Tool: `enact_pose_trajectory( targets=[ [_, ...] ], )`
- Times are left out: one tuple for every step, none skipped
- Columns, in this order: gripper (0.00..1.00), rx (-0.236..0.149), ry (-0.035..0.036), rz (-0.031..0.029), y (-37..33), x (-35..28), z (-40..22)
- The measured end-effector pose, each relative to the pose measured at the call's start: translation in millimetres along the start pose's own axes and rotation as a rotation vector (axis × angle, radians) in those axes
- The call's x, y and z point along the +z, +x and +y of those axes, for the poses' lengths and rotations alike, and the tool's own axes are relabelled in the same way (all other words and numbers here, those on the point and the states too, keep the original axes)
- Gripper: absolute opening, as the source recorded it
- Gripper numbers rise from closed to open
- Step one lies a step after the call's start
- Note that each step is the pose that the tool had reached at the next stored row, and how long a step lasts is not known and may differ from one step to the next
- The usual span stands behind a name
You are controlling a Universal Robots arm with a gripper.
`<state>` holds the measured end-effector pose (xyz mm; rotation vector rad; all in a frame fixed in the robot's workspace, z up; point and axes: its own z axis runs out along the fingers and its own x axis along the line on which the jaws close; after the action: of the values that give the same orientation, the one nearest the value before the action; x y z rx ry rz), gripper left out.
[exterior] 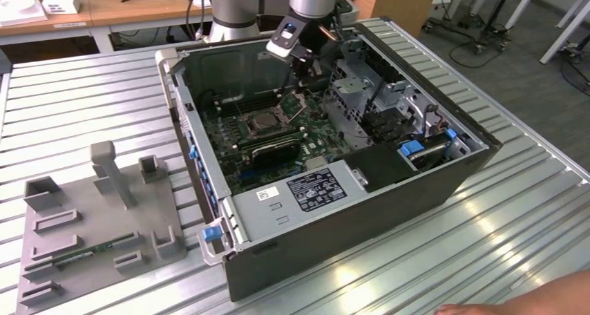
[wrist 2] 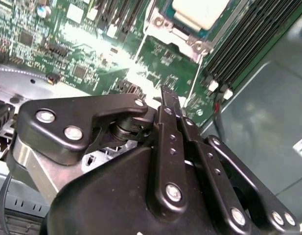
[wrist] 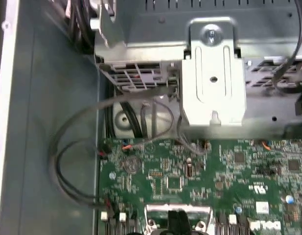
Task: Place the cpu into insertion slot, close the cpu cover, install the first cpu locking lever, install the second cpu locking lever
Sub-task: 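Close the cpu cover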
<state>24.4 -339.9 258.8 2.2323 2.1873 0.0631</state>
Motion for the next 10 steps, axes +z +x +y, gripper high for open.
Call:
enact_pose_trajectory(
  targets=[
    [0.11, 0.0, 0.0001, 0.0, 0.0, 0.1, 2.2],
    [0.11, 0.0, 0.0001, -0.0001, 0.1, 0.1, 4.4],
    [0.11, 0.0, 0.0001, -0.0001, 0.1, 0.3, 6.5],
    [0.11, 0.0, 0.0, 0.0, 0.2, 0.4, 8.7],
    [0.11, 0.0, 0.0, -0.0001, 0.3, 0.5, 11.0],
    [0.11, 0.0, 0.0001, -0.0002, 0.3, 0.6, 13.2],
    [0.11, 0.0, 0.0, -0.0002, 0.4, 0.6, 15.6],
    [0.11, 0.0, 0.0, -0.0002, 0.4, 0.8, 17.8],
    [0.11, 0.0, 0.0001, -0.0001, 0.5, 0.9, 20.1],
    [0.11, 0.0, 0.0001, -0.0002, 0.5, 1.0, 22.3]
  ],
)
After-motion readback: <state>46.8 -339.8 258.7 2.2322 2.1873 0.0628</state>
